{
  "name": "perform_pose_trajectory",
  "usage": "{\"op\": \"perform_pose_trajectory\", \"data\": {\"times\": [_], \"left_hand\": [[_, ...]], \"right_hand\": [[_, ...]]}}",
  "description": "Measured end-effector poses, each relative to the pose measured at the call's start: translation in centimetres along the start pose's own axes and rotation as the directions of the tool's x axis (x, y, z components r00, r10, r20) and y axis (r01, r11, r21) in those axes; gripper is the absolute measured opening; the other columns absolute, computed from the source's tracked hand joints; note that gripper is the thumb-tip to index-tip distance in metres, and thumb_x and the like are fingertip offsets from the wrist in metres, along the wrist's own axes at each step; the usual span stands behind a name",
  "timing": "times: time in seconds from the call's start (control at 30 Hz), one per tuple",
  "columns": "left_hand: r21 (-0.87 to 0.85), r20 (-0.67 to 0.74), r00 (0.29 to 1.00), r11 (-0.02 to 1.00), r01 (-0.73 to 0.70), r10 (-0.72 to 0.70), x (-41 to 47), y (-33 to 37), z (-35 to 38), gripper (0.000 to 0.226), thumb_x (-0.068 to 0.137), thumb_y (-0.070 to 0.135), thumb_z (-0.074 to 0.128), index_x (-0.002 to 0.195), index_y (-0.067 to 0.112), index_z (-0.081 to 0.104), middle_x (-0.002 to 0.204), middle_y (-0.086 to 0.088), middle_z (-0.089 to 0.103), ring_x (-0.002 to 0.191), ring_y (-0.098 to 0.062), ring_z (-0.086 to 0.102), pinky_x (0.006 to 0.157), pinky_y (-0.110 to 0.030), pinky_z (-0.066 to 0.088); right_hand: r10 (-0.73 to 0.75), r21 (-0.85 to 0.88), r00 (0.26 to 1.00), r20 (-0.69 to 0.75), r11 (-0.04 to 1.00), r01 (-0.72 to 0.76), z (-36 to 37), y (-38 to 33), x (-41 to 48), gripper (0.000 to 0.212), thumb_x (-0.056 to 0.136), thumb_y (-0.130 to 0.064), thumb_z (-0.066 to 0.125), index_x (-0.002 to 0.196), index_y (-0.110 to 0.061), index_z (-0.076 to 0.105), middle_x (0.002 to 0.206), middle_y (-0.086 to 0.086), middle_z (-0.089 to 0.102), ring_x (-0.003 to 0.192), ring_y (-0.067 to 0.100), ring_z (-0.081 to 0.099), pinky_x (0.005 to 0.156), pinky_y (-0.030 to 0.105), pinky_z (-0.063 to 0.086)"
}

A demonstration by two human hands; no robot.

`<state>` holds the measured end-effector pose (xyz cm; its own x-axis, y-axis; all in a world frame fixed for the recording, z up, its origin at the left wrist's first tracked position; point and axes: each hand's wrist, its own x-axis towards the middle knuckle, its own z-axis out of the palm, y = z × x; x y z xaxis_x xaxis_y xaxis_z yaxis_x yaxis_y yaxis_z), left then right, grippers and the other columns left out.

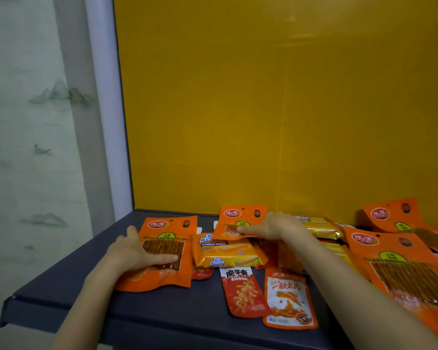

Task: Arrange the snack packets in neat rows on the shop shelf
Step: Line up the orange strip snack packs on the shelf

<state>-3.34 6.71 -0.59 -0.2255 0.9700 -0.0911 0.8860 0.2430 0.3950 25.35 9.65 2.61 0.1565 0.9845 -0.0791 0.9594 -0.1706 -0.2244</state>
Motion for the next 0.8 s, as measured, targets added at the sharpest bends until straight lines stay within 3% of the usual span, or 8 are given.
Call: {"op": "perform_pose_trajectory", "data": {"times": [0.17,0.27,0.33,0.37,0.47,0.53,0.67,0.8], "left_hand": [[-0.241,0.059,0.998,0.971,-0.012,0.027,1.0,-1.3,-0.9,0.1,0.055,0.051,0.08,0.13,0.013,0.027,0.126,-0.011,0.051,0.105,-0.024,0.055,0.086,-0.037,0.045],[-0.442,0.079,0.996,0.897,-0.009,0.049,1.6,-2.3,-1.0,0.096,0.055,0.035,0.086,0.13,0.018,0.028,0.123,-0.012,0.052,0.092,-0.022,0.056,0.075,-0.035,0.047],[-0.601,0.109,0.992,0.799,0.012,0.067,1.9,-2.7,-0.9,0.094,0.054,0.022,0.087,0.128,0.018,0.031,0.114,-0.012,0.057,0.09,-0.026,0.061,0.071,-0.037,0.051],[-0.666,0.118,0.99,0.746,0.023,0.075,2.0,-2.8,-0.8,0.09,0.053,0.018,0.087,0.125,0.017,0.034,0.107,-0.012,0.06,0.087,-0.027,0.063,0.066,-0.036,0.052],[-0.771,0.126,0.987,0.636,0.033,0.102,2.0,-3.1,-0.9,0.07,0.057,0.01,0.084,0.114,0.01,0.045,0.096,-0.013,0.065,0.08,-0.027,0.066,0.059,-0.034,0.051],[-0.822,0.124,0.983,0.569,0.026,0.134,2.1,-3.4,-1.0,0.058,0.063,0.007,0.08,0.111,0.008,0.049,0.093,-0.016,0.067,0.076,-0.028,0.067,0.058,-0.034,0.052],[-0.909,0.043,0.979,0.414,-0.043,0.198,2.0,-3.7,-1.6,0.041,0.073,0.007,0.072,0.11,0.008,0.055,0.089,-0.015,0.071,0.07,-0.027,0.07,0.057,-0.034,0.055],[-0.94,-0.079,0.964,0.302,-0.157,0.255,1.5,-3.3,-2.7,0.022,0.077,0.009,0.068,0.098,0.011,0.063,0.067,-0.005,0.074,0.053,-0.017,0.069,0.043,-0.024,0.053]], "right_hand": [[-0.012,0.18,0.999,0.046,0.984,0.004,0.0,0.0,1.2,0.089,0.059,-0.069,0.069,0.128,-0.016,0.052,0.135,0.008,0.053,0.12,0.029,0.052,0.099,0.039,0.045],[-0.025,0.311,0.997,0.078,0.95,-0.001,-0.2,0.1,1.7,0.063,0.06,-0.051,0.079,0.109,-0.016,0.062,0.127,0.006,0.058,0.109,0.026,0.056,0.081,0.032,0.049],[0.009,0.389,0.997,0.08,0.92,-0.039,-0.3,0.0,1.8,0.046,0.061,-0.044,0.082,0.089,-0.016,0.058,0.124,0.008,0.058,0.098,0.024,0.055,0.07,0.028,0.045],[0.042,0.427,0.996,0.075,0.902,-0.07,-0.4,0.0,1.8,0.05,0.061,-0.042,0.082,0.092,-0.014,0.056,0.127,0.01,0.056,0.101,0.025,0.054,0.072,0.028,0.043],[0.1,0.501,0.992,0.081,0.856,-0.128,-0.4,0.1,1.9,0.086,0.062,-0.041,0.082,0.129,-0.007,0.041,0.139,0.013,0.045,0.124,0.031,0.046,0.088,0.035,0.04],[0.103,0.516,0.991,0.087,0.846,-0.133,-0.4,-0.1,1.7,0.085,0.066,-0.04,0.08,0.132,-0.006,0.039,0.137,0.015,0.046,0.122,0.032,0.047,0.087,0.034,0.04],[0.054,0.637,0.998,0.043,0.767,-0.069,-1.3,-0.2,0.7,0.044,0.076,-0.029,0.074,0.107,-0.008,0.051,0.092,0.014,0.059,0.068,0.022,0.055,0.066,0.033,0.044],[0.11,0.814,0.982,-0.156,0.578,0.065,-2.8,0.9,-1.9,0.016,0.079,-0.018,0.071,0.084,-0.008,0.06,0.068,0.009,0.063,0.049,0.017,0.057,0.059,0.031,0.048]]}}
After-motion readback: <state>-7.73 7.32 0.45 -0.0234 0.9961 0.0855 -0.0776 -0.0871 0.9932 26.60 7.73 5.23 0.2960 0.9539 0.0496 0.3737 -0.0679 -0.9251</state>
